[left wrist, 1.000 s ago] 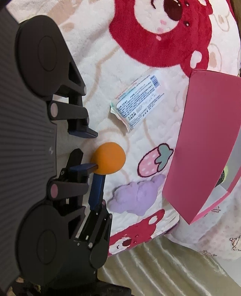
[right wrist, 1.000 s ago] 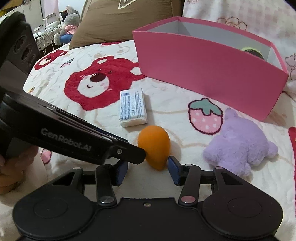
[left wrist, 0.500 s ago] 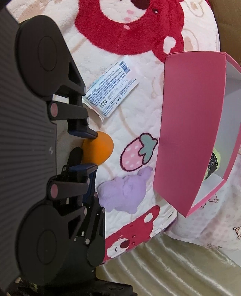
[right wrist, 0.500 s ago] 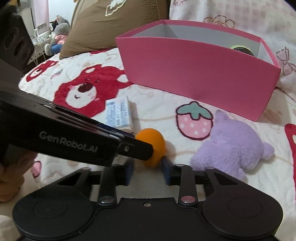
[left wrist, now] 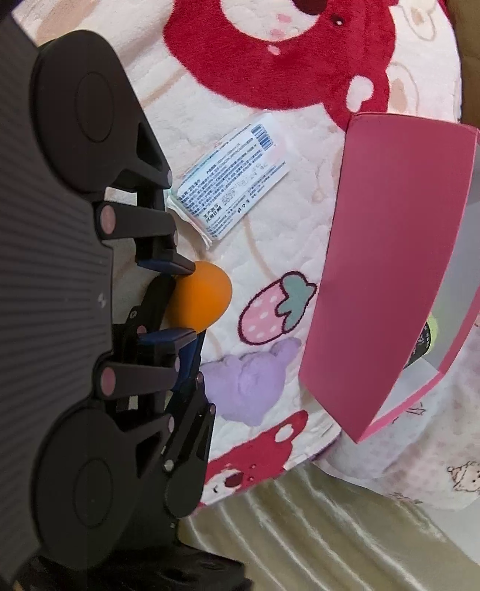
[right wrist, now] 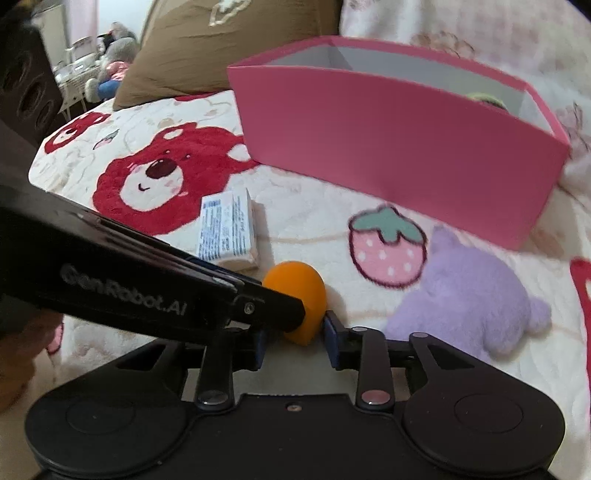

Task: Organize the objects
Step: 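Lift the sponge with the left tool and carry it over the pink box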

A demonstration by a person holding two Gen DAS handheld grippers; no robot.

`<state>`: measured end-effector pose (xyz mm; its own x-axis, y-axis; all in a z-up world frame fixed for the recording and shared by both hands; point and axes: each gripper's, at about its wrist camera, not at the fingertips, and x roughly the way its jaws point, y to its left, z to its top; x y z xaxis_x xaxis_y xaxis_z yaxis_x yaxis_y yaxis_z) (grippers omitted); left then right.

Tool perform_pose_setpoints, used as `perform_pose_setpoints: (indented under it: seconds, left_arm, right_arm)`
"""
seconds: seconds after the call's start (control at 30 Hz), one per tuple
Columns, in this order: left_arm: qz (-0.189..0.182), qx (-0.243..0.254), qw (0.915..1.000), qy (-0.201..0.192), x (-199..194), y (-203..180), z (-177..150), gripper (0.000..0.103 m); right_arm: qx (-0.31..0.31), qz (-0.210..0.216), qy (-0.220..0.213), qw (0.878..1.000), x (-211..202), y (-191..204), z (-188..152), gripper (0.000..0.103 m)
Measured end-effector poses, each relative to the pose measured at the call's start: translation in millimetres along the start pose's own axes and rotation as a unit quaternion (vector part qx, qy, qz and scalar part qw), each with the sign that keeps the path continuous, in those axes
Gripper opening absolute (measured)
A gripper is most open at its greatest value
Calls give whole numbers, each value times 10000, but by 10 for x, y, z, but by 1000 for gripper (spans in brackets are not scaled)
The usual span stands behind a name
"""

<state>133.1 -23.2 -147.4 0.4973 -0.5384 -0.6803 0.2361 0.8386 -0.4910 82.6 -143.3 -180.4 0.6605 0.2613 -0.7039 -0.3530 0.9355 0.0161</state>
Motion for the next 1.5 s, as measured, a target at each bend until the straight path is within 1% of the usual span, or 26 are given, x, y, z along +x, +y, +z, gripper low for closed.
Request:
perform_pose_setpoints:
  seconds: [0.07,0.2,0.33,0.43,0.5,0.63,0.7,0.77,0.93,1.03,1.13,1.3,1.5]
  left_arm:
    - [-62,16,10000,-41,-29,1,-9,30]
    - [-86,177,9997,-110,-77,-59,-31,30]
    - [-115,102,9998,-81,-72,-60,-64,30]
    - [-111,88,9999,-74,-79,-65,-71,30]
    - [-94,92,9999,-81,-79,-65,-69,30]
    - [10,139,9998,-160,-98,-116,-37,30]
    - [-27,142,9997,-179,-125,-142,-11,30]
    - [-56,255,9995,-169,-157,-188,-5,30]
    - [97,550,9982,-232,-291,-355,6,30]
    - [80,577,9980,-242,-369,-417,32,30]
    - [183,673,9973,-226,-426,-509,32,30]
    - [109,710,9970,-292,-528,-591,21,31]
    - [146,964,9944,-409,-668,-740,16,30]
  right_arm:
    - [-34,11,-84,10000,-33,9,-14,38]
    - [-9,57,-189,9998,-108,1,-27,37]
    - [132,103,-83,9998,-133,-7,-40,37]
    - [35,112,-88,9999,-133,8,-52,37]
    - [113,150,-94,9998,-133,-9,-60,37]
    - [160,192,-5,9997,-116,-26,-5,37]
    - [183,184,-42,9997,-137,-41,31,37]
    - [279,240,-70,9993,-189,-68,28,37]
    - [227,265,-99,9993,-325,-35,67,37]
    - [267,263,-152,9992,-415,-32,101,37]
    - [304,246,-124,9992,-483,-16,126,37]
    - [288,156,-173,9993,-628,35,146,38]
    - [322,121,-206,9992,-774,54,192,39]
